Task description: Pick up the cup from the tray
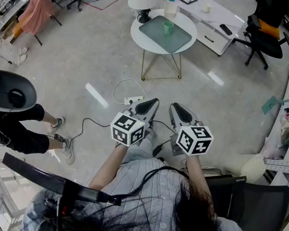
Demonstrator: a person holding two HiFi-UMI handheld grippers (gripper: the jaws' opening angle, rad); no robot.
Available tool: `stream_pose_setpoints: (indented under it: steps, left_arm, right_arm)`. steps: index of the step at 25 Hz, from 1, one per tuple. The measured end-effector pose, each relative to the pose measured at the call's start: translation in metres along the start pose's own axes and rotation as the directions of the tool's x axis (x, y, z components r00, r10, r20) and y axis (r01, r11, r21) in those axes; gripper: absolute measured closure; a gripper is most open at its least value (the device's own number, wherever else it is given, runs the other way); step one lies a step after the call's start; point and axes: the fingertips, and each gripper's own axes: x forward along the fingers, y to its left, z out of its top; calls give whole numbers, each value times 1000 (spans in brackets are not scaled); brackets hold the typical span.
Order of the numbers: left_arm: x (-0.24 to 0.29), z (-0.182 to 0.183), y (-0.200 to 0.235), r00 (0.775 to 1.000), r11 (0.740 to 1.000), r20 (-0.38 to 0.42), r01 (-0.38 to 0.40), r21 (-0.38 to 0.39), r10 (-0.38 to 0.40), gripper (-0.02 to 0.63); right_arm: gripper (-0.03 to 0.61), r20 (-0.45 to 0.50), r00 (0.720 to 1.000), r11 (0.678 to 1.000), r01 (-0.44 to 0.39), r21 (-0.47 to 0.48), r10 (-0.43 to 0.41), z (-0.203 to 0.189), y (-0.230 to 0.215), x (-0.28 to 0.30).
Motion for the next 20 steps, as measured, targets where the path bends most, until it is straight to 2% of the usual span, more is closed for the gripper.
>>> stream_pose_setpoints:
  steps: [11, 20]
  left_arm:
    - [16, -5, 8, 1000, 1000, -23, 8, -16, -9, 598]
    - [36, 3, 50, 999, 999, -39, -12, -39, 11, 598]
  right_arm:
    - [518, -16, 1000, 1000, 19, 9, -19, 3, -17, 11]
    - [518, -26, 999, 999, 25, 31, -24, 15, -33, 52]
